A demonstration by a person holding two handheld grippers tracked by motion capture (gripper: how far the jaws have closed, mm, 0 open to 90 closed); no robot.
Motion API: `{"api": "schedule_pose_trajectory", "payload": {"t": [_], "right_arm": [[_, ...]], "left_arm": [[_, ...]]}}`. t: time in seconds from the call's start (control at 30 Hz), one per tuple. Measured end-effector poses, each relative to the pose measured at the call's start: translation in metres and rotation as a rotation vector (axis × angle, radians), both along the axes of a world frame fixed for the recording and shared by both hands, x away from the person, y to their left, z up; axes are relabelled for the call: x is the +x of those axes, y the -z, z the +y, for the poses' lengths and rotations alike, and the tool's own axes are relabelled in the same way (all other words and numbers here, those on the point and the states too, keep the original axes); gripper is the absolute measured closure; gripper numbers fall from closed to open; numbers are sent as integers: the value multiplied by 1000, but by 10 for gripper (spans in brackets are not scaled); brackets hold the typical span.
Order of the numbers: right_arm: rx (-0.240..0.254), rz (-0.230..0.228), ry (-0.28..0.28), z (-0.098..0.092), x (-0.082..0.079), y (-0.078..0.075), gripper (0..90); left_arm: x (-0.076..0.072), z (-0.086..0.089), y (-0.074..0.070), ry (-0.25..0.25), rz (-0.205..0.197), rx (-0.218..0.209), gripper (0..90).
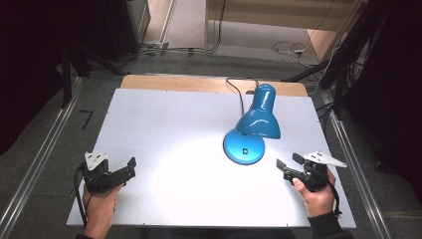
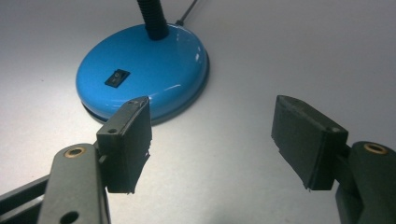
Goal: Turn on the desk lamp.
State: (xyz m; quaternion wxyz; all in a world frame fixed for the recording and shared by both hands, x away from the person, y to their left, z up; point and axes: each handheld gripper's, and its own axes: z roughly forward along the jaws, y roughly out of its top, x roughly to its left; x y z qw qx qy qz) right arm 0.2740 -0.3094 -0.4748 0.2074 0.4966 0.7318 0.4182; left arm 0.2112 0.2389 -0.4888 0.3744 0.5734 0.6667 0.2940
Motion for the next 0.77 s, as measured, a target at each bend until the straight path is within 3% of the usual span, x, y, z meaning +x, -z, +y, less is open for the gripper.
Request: {"api": "schedule_pose_trajectory", "payload": {"t": [0.2,0.4,0.6,0.77], "right_arm": [[2,14,72,-28,-4,1,253],[-27,36,131,-46,-7,6,219],[-61,62,170,-56,-8,14,213],[-117,91,167,-53,-1,25,187]], "left_arm": [[0,-1,0,5,2,0,62],[0,-1,0,2,1,0,62],[0,0,0,0,3,1,61],[1,-1,0,2,6,2,62]]}}
